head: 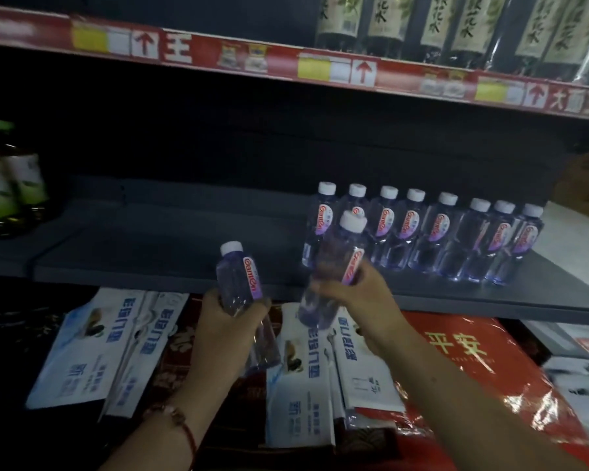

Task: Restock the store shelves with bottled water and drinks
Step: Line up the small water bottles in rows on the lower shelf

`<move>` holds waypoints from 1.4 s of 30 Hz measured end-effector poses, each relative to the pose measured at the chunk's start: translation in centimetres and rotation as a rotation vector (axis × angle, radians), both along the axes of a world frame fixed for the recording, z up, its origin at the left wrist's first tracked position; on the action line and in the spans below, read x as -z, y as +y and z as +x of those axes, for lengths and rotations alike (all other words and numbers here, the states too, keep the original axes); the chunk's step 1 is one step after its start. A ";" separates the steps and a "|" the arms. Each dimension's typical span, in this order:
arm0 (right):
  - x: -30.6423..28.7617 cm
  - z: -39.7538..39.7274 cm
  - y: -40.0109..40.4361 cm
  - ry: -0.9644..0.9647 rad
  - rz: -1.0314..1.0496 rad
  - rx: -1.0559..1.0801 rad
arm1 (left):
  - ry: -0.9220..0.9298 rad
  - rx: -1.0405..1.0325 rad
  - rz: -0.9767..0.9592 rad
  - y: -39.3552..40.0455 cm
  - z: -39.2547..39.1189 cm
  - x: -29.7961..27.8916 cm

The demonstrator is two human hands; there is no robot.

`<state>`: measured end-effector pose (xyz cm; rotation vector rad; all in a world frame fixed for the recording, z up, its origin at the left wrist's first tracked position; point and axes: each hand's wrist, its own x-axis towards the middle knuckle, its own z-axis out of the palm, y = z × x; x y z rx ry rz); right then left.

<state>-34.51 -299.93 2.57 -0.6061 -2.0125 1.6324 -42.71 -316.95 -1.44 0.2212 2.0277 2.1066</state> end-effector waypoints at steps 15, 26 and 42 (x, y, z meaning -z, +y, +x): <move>1.8 -14.0 -0.7 0.021 0.461 0.217 | 0.189 0.071 -0.077 -3.1 -3.8 1.1; 4.1 -14.2 -0.9 0.086 0.480 0.244 | 0.172 0.081 -0.071 -2.6 -4.0 0.7; 6.0 -12.9 1.0 -0.051 0.412 0.266 | 0.225 0.143 -0.074 -1.0 -3.4 0.6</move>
